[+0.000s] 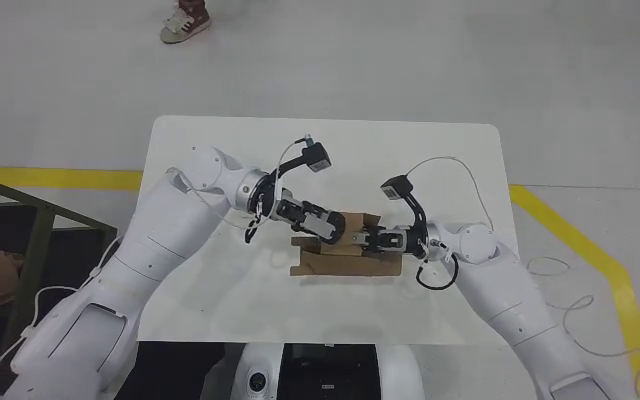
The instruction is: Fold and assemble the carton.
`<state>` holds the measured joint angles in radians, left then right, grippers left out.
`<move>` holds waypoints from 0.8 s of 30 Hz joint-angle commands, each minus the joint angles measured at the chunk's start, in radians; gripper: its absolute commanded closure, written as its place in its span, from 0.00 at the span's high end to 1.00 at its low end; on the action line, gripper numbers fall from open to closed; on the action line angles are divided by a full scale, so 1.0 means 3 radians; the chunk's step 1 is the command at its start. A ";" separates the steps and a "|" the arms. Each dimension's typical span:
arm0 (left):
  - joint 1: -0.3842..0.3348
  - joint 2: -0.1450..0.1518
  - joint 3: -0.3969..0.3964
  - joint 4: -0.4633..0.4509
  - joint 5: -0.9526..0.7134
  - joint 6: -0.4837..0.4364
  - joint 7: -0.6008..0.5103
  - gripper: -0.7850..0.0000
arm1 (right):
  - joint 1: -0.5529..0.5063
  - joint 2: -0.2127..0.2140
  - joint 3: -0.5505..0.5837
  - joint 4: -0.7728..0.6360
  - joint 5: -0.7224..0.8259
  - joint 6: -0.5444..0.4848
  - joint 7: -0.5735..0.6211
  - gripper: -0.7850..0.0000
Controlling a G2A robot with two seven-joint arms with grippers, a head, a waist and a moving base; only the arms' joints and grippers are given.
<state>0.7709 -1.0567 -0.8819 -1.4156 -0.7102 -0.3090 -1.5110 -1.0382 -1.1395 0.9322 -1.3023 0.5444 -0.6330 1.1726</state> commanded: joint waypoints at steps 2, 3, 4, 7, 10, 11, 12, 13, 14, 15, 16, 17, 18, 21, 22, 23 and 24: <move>0.0012 -0.0004 -0.0042 0.0018 -0.0158 0.0022 -0.0022 1.00 | -0.0011 0.0003 0.0027 0.0007 0.0032 -0.0013 0.0002 0.00; 0.0016 -0.0002 -0.0065 0.0026 -0.0185 0.0027 -0.0027 1.00 | -0.0016 0.0005 0.0039 0.0006 0.0047 -0.0019 0.0005 0.00; 0.0022 0.0002 -0.0093 0.0033 -0.0206 0.0027 -0.0027 1.00 | -0.0021 0.0007 0.0056 0.0008 0.0063 -0.0024 0.0004 0.00; 0.0059 0.0017 -0.0174 0.0032 -0.0231 0.0030 -0.0030 1.00 | -0.0037 0.0017 0.0104 0.0006 0.0078 -0.0035 0.0004 0.00; 0.0116 0.0038 -0.0256 0.0022 -0.0215 0.0038 -0.0038 1.00 | -0.0058 0.0024 0.0147 -0.0013 0.0113 -0.0041 0.0006 0.00; 0.0137 0.0045 -0.0278 0.0022 -0.0200 0.0043 -0.0043 1.00 | -0.0064 0.0027 0.0159 -0.0020 0.0119 -0.0040 0.0008 0.00; 0.0159 0.0052 -0.0297 0.0037 -0.0178 0.0048 -0.0048 1.00 | -0.0066 0.0030 0.0174 -0.0029 0.0119 -0.0041 0.0006 0.00; 0.0178 0.0058 -0.0313 0.0048 -0.0158 0.0052 -0.0052 1.00 | -0.0069 0.0032 0.0186 -0.0038 0.0119 -0.0044 0.0004 0.00; 0.0193 0.0062 -0.0328 0.0055 -0.0145 0.0054 -0.0054 1.00 | -0.0075 0.0034 0.0194 -0.0048 0.0121 -0.0044 0.0004 0.00; 0.0206 0.0066 -0.0342 0.0067 -0.0129 0.0054 -0.0054 1.00 | -0.0078 0.0035 0.0201 -0.0061 0.0122 -0.0043 0.0005 0.00; 0.0219 0.0070 -0.0357 0.0083 -0.0118 0.0050 -0.0050 1.00 | -0.0081 0.0037 0.0207 -0.0073 0.0121 -0.0041 0.0007 0.00; 0.0229 0.0074 -0.0373 0.0097 -0.0103 0.0046 -0.0046 1.00 | -0.0085 0.0037 0.0209 -0.0089 0.0122 -0.0037 0.0011 0.00; 0.0237 0.0078 -0.0390 0.0110 -0.0089 0.0041 -0.0040 1.00 | -0.0091 0.0038 0.0209 -0.0106 0.0123 -0.0029 0.0019 0.00; 0.0259 0.0087 -0.0432 0.0145 -0.0049 0.0028 -0.0028 1.00 | -0.0104 0.0041 0.0212 -0.0142 0.0135 -0.0009 0.0039 0.00; 0.0264 0.0089 -0.0444 0.0157 -0.0044 0.0026 -0.0026 1.00 | -0.0107 0.0042 0.0212 -0.0152 0.0132 -0.0006 0.0042 0.00; 0.0268 0.0091 -0.0455 0.0165 -0.0035 0.0024 -0.0024 1.00 | -0.0110 0.0042 0.0211 -0.0160 0.0129 -0.0002 0.0046 0.00; 0.0271 0.0093 -0.0466 0.0173 -0.0033 0.0019 -0.0019 1.00 | -0.0113 0.0042 0.0206 -0.0170 0.0132 0.0003 0.0051 0.00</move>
<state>0.8511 -1.0293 -1.0181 -1.3664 -0.7212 -0.3019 -1.5181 -1.0714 -1.1269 0.9955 -1.3504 0.5841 -0.6337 1.1863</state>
